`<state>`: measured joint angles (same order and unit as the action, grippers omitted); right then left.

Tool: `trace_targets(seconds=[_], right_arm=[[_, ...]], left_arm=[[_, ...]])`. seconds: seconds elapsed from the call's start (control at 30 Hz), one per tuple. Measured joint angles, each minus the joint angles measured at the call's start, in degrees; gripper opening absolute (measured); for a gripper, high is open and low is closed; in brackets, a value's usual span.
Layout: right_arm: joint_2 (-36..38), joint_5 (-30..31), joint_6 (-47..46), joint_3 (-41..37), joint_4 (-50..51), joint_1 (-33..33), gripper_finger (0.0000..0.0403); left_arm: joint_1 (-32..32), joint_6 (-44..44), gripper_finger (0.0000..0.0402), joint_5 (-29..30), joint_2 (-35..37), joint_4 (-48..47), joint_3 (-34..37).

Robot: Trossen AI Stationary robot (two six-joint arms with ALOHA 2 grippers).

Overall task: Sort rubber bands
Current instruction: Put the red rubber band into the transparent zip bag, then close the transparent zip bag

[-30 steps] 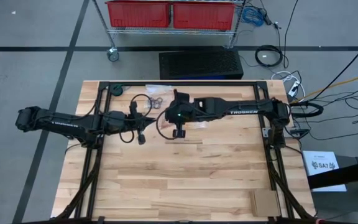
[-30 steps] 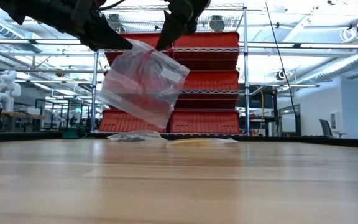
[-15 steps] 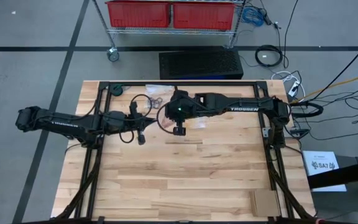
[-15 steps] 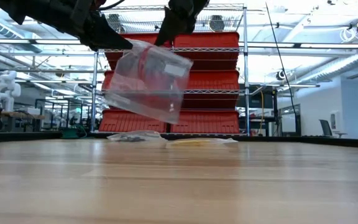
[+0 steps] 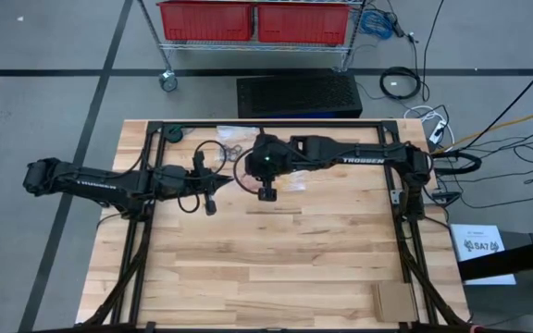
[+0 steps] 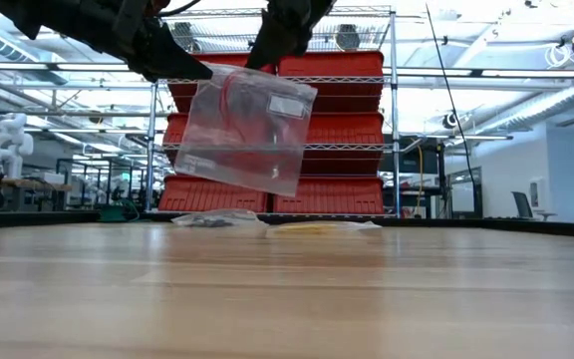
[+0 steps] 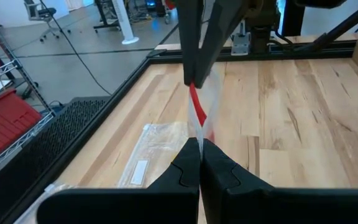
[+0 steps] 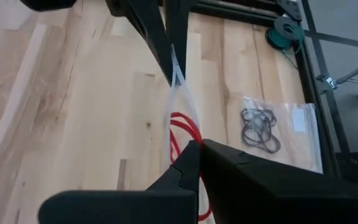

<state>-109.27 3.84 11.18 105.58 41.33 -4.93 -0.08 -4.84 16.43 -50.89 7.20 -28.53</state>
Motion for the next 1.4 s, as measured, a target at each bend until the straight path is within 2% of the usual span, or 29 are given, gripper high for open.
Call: trace_targets(seconds=[0.33, 0.8, 0.9, 1.4], right_arm=[[-3.34, -0.11, -0.02, 0.0, -1.99, 0.17, 0.0007], [-2.68, -2.1, -8.39, 0.0, -3.85, 1.03, 0.012], [-2.58, -4.27, -9.58, 0.0, -4.01, 1.11, 0.0135], [-0.92, -4.26, -10.56, 0.0, -2.38, 1.27, 0.0197]], left_arm=[[-0.02, -0.01, 0.0, -0.03, 0.0, 0.09, 0.0], [-0.01, -0.02, 0.0, -0.04, 0.0, 0.07, 0.0], [-0.02, -0.02, 0.0, -0.04, 0.0, 0.07, 0.0], [-0.02, -0.04, 0.0, -0.02, 0.0, -0.27, 0.0]])
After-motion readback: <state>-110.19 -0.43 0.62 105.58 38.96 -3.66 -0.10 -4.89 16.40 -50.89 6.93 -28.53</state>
